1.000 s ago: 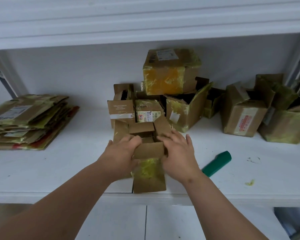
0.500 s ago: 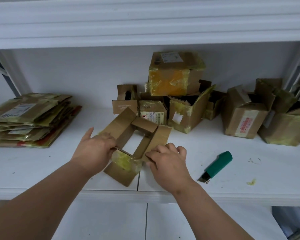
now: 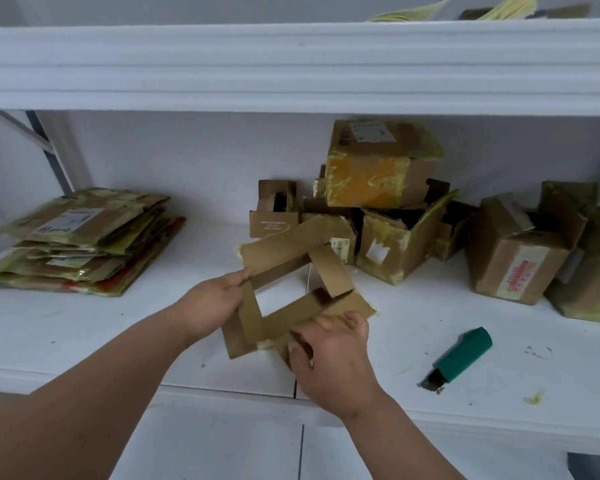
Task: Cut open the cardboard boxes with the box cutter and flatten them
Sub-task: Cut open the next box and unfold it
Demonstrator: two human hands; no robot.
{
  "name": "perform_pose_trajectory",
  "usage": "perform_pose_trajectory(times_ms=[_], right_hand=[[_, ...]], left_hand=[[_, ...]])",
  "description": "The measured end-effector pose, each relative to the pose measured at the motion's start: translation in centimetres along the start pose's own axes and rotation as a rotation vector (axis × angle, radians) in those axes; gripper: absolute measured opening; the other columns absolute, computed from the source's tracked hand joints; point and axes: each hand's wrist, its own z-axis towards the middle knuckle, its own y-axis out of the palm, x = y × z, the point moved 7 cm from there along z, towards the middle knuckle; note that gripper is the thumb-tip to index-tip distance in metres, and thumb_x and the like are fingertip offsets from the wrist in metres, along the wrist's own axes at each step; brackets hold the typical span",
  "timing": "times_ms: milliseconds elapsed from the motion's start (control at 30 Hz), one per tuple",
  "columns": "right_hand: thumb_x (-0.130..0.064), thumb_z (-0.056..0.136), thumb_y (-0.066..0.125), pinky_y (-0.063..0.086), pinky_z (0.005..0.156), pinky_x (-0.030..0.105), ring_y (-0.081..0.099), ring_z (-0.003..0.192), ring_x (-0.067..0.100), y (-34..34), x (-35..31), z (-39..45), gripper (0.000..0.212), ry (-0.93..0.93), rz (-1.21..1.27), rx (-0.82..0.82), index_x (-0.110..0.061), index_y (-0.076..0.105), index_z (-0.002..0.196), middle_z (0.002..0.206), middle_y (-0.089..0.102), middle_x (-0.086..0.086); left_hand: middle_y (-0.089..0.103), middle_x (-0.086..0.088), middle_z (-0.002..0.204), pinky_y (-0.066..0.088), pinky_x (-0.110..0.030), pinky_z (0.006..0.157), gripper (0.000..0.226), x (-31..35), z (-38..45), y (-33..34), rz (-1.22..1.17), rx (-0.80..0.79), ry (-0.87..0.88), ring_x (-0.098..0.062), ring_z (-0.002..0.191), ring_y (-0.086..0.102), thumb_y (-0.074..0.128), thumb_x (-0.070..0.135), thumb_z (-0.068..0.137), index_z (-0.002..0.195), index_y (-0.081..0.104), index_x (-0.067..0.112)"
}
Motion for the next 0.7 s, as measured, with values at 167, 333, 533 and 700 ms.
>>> perform_pose_trajectory(times_ms=[167, 333, 533, 700], right_hand=[[-0.026, 0.086, 0.053, 0.048, 0.085, 0.036, 0.059, 0.072, 0.016, -0.6, 0.5, 1.1, 0.019, 0.071, 0.045, 0.061, -0.022, 0.070, 0.094, 0.085, 0.060, -0.006], [-0.038, 0.089, 0.064, 0.045, 0.099, 0.035, 0.044, 0.114, 0.021, -3.5, 4.5, 2.1, 0.057, 0.395, 0.114, 0.122, -0.025, 0.045, 0.141, 0.124, 0.043, 0.000], [-0.061, 0.072, 0.076, 0.038, 0.107, 0.045, 0.035, 0.138, 0.031, -2.3, 8.4, 3.1, 0.120, 0.684, 0.117, -0.131, -0.018, 0.001, 0.156, 0.156, 0.027, 0.007], [-0.047, 0.085, 0.063, 0.044, 0.097, 0.045, 0.056, 0.116, 0.029, -2.6, 9.5, 3.1, 0.081, 0.673, 0.075, -0.087, -0.023, 0.019, 0.149, 0.129, 0.056, 0.003]], left_hand=[[0.061, 0.004, 0.125, 0.047, -0.015, 0.067, 0.050, 0.9, 0.2, -0.3, 0.030, 0.196, -0.033, -0.010, 0.088, 0.059, 0.053, 0.022, 0.097, 0.142, 0.040, 0.040], [0.051, 0.005, 0.140, 0.038, -0.005, 0.061, 0.061, 2.0, 0.4, 0.0, 0.071, 0.152, 0.009, 0.001, 0.076, 0.049, 0.052, 0.015, 0.099, 0.148, 0.030, 0.043], [0.045, 0.017, 0.147, 0.041, -0.016, 0.095, 0.063, 3.3, 0.0, 0.0, 0.007, 0.104, 0.138, -0.010, 0.128, 0.047, 0.056, 0.013, 0.097, 0.141, 0.037, 0.054], [0.042, 0.018, 0.148, 0.041, -0.019, 0.096, 0.067, 3.9, -0.3, 0.0, 0.062, 0.161, 0.140, -0.012, 0.131, 0.046, 0.055, 0.011, 0.098, 0.143, 0.033, 0.054]])
